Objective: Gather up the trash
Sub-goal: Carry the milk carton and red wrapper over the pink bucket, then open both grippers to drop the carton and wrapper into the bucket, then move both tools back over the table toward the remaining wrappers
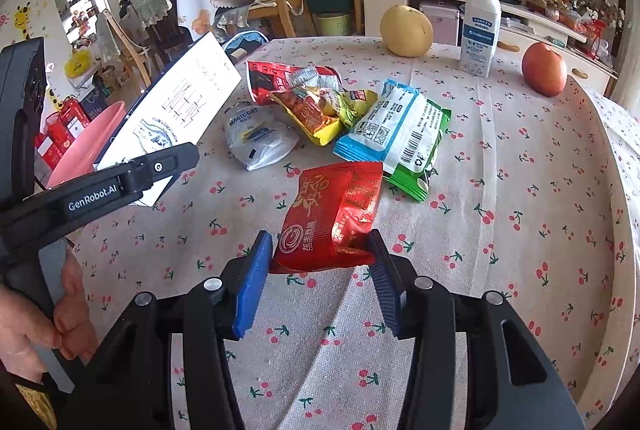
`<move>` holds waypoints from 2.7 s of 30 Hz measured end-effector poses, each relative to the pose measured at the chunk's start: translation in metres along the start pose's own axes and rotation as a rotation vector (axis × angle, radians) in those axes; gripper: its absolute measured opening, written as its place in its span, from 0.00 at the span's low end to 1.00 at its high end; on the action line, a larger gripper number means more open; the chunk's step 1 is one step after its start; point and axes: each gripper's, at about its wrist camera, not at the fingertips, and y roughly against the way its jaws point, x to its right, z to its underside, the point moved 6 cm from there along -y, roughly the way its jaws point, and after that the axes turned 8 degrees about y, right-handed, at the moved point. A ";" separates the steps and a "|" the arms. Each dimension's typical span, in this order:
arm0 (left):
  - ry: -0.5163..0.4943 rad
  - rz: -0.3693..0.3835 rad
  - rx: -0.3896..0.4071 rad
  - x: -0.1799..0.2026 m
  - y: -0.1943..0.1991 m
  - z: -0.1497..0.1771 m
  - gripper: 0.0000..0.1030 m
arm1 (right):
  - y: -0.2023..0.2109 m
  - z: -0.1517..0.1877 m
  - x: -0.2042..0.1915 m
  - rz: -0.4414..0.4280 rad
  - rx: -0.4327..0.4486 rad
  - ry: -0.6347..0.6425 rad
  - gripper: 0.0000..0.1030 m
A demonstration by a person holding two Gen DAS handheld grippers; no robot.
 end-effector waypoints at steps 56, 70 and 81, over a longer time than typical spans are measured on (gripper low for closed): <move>0.454 -0.277 0.349 -0.204 0.086 -0.076 0.87 | -0.031 -0.079 -0.156 -0.136 0.040 0.117 0.90; 0.217 -0.210 0.257 -0.125 0.059 -0.070 0.88 | 0.006 -0.038 -0.084 -0.060 0.046 0.059 0.91; 0.117 -0.273 0.219 -0.095 0.048 -0.057 0.91 | 0.026 -0.015 -0.038 -0.033 0.063 0.014 0.91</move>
